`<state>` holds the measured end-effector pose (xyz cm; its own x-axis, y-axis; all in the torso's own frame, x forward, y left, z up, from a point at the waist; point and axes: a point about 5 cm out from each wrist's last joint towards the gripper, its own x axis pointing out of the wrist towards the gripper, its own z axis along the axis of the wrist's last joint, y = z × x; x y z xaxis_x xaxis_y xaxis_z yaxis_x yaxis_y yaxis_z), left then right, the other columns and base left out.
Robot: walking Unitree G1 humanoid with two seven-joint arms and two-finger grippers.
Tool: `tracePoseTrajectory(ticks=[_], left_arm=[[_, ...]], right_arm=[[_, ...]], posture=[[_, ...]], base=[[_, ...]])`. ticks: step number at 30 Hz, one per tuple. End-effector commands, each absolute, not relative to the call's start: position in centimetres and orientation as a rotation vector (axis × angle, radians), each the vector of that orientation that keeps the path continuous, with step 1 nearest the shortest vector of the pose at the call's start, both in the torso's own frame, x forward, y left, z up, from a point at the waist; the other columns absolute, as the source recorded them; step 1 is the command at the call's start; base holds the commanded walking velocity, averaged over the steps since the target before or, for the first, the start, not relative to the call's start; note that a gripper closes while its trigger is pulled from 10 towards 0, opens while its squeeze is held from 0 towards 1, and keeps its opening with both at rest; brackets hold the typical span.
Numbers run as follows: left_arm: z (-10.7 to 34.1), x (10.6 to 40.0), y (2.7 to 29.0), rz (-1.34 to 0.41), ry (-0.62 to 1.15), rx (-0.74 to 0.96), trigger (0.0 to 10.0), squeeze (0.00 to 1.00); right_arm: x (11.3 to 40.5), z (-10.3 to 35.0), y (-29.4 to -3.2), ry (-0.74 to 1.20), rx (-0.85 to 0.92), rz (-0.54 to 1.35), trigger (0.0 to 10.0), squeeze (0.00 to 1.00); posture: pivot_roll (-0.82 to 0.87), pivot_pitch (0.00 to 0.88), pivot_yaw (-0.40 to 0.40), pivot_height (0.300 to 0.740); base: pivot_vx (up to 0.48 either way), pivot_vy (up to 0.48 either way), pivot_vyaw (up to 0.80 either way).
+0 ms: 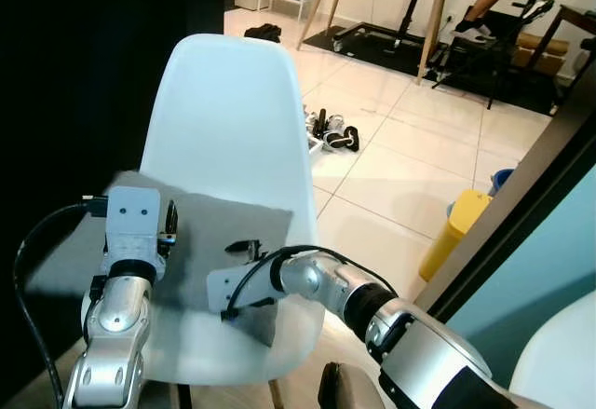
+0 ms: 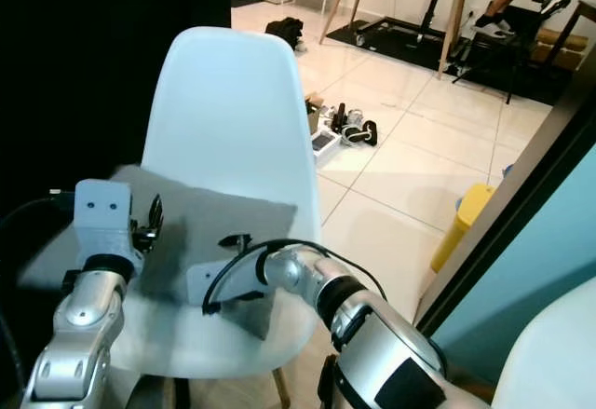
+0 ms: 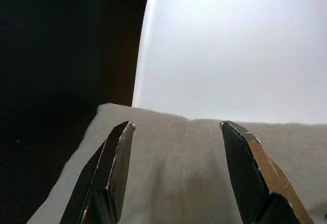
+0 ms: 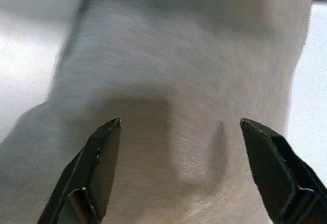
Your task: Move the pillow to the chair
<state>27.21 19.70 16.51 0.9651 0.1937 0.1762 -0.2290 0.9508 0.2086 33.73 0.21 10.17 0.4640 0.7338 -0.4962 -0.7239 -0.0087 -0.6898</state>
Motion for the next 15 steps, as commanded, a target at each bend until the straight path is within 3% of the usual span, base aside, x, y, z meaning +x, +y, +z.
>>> tracePoseTrajectory(ticks=[1, 2, 3, 4, 7, 8, 10, 11, 15], left_arm=[[16.1, 27.1, 19.9, 0.214, -0.129, 0.229, 10.0, 0.00], [16.1, 27.1, 19.9, 0.214, -0.129, 0.229, 10.0, 0.00], [16.0, 27.2, 20.1, 0.219, -0.117, 0.231, 10.0, 0.00], [15.7, 27.2, 20.3, 0.223, -0.101, 0.235, 10.0, 0.00], [15.4, 27.4, 20.5, 0.216, -0.070, 0.229, 10.0, 0.00], [15.4, 27.4, 20.5, 0.216, -0.070, 0.229, 10.0, 0.00], [15.3, 27.6, 20.4, 0.206, -0.063, 0.220, 10.0, 0.00], [15.3, 27.6, 20.4, 0.206, -0.063, 0.220, 10.0, 0.00], [15.2, 27.5, 19.6, 0.162, -0.071, 0.171, 10.0, 0.00]], right_arm=[[34.7, 11.2, -0.3, 0.035, -0.987, 1.099, 10.0, 1.00], [34.7, 11.2, -0.3, 0.035, -0.987, 1.099, 10.0, 1.00], [35.5, 12.2, -0.8, 0.062, -0.911, 1.044, 10.0, 0.77], [36.7, 13.5, -1.8, 0.080, -0.815, 0.962, 10.0, 0.00], [39.3, 16.9, -5.1, 0.102, -0.470, 0.727, 10.0, 0.00], [39.3, 16.9, -5.1, 0.102, -0.470, 0.727, 10.0, 0.00], [40.0, 18.2, -6.8, 0.080, -0.202, 0.666, 10.0, 0.00], [40.0, 18.2, -6.8, 0.080, -0.202, 0.666, 10.0, 0.00], [39.4, 18.0, -9.1, -0.005, 0.251, 0.707, 10.0, 0.00]], posture=[[0.09, 0.000, -0.168, 0.542], [0.09, 0.000, -0.168, 0.542], [0.09, 0.000, -0.165, 0.542], [0.09, 0.000, -0.165, 0.542], [0.07, 0.000, -0.166, 0.542], [0.07, 0.000, -0.166, 0.542], [0.06, 0.000, -0.164, 0.542], [0.06, 0.000, -0.164, 0.542], [0.05, 0.000, -0.156, 0.552]], base=[[0.000, 0.000, 0.00], [0.000, 0.000, 0.00], [0.000, 0.000, 0.00], [0.000, 0.000, 0.00], [0.000, 0.000, 0.00], [0.000, 0.000, 0.00], [0.000, 0.000, 0.00], [0.000, 0.000, 0.00], [0.000, 0.000, 0.00]])
